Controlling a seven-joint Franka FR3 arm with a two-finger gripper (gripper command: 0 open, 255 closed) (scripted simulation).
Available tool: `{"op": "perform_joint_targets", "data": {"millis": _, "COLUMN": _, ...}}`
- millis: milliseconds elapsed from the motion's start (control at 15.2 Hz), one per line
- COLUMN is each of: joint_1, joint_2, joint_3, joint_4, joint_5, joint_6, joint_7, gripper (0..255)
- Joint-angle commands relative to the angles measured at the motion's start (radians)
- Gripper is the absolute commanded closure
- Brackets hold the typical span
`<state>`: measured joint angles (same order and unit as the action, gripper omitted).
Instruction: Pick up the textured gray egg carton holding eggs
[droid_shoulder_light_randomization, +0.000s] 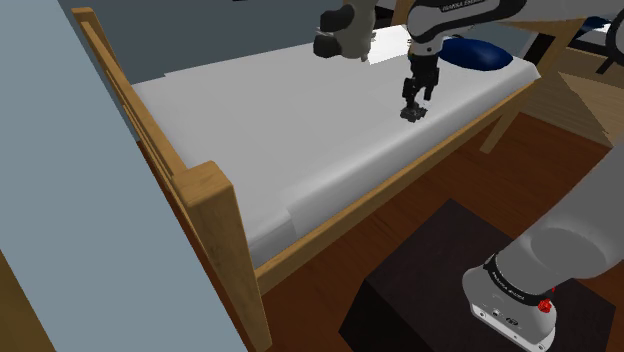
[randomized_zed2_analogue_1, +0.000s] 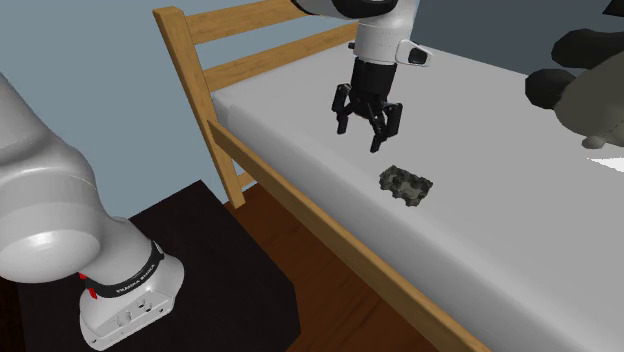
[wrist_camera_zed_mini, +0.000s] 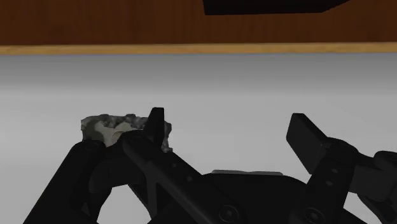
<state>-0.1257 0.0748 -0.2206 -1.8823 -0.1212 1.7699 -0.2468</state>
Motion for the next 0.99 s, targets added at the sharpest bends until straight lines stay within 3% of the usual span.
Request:
{"op": "perform_joint_targets", "data": {"millis": 0, "joint_1": -0.013, "joint_2": 0.081, "joint_3": -0.011, "joint_4": 0.077, "joint_5": -0.001, "joint_6": -0.001, "joint_7": -0.019, "gripper": 0}}
{"op": "perform_joint_targets", "data": {"millis": 396, "joint_1": -0.063, "joint_2": 0.326, "joint_3": -0.034, "joint_4": 0.347, "joint_5": 0.005, "joint_6": -0.038, "joint_7": -0.071, "gripper": 0}}
{"op": "perform_joint_targets", "data": {"millis": 924, "joint_1": -0.065, "joint_2": 0.353, "joint_3": -0.031, "joint_4": 0.284, "joint_5": 0.008, "joint_6": 0.05, "joint_7": -0.06, "gripper": 0}}
